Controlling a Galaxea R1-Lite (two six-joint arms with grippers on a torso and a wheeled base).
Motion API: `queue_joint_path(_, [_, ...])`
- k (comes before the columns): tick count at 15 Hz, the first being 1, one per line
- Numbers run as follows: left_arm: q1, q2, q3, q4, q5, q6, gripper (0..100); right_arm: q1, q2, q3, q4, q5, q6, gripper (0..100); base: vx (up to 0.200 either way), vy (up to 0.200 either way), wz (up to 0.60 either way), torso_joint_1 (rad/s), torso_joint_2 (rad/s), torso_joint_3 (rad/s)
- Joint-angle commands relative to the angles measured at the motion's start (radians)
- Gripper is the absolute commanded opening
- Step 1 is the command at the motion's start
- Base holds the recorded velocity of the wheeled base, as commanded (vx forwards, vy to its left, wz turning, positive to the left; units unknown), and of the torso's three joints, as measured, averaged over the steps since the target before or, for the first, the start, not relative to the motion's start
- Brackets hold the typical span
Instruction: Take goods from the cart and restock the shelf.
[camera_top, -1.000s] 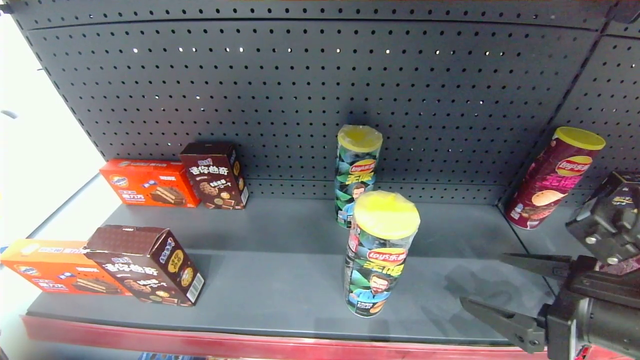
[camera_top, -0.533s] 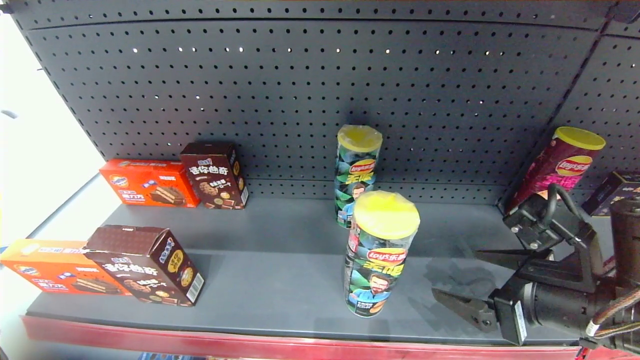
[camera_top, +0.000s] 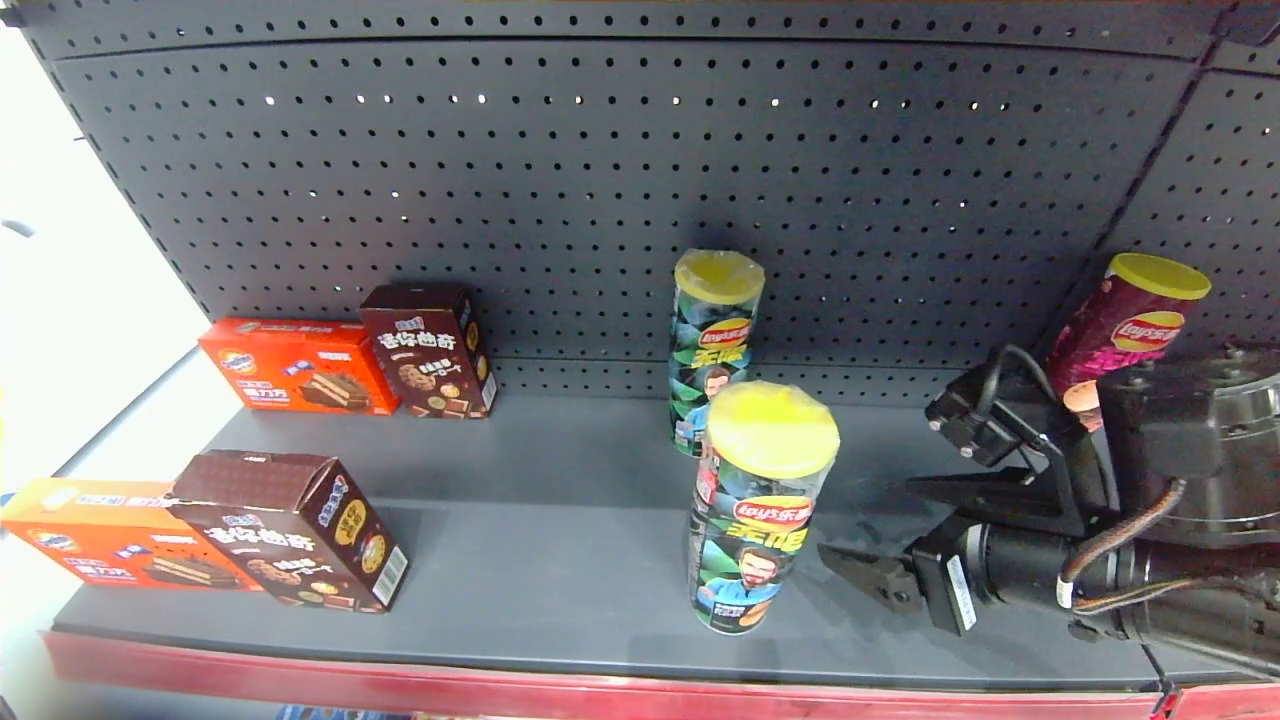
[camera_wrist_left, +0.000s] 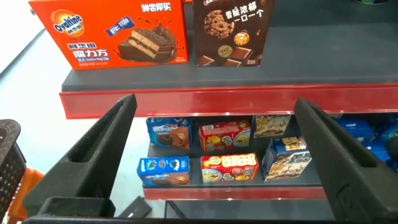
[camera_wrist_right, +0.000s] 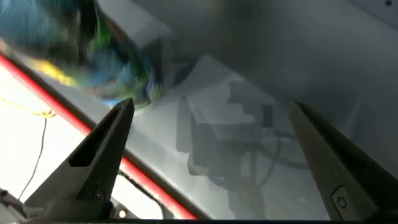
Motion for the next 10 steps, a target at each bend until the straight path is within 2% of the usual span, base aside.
queue_joint_path(1, [0.000,0.003,0.000,0.000,0.000,0.000,100,0.000,0.045,-0.030,-0.002,0.000,0.000,100,0.000,0.000,0.00,0.000,0.00,0.000])
queue_joint_path(5, [0.000,0.003,0.000,0.000,0.000,0.000,100,0.002,0.085,-0.064,-0.003,0.002,-0.044,100,0.000,0.000,0.00,0.000,0.00,0.000])
queue_joint_path(10, [0.000,0.003,0.000,0.001,0.000,0.000,100,-0.004,0.071,-0.046,-0.003,0.000,-0.048,100,0.000,0.000,0.00,0.000,0.00,0.000])
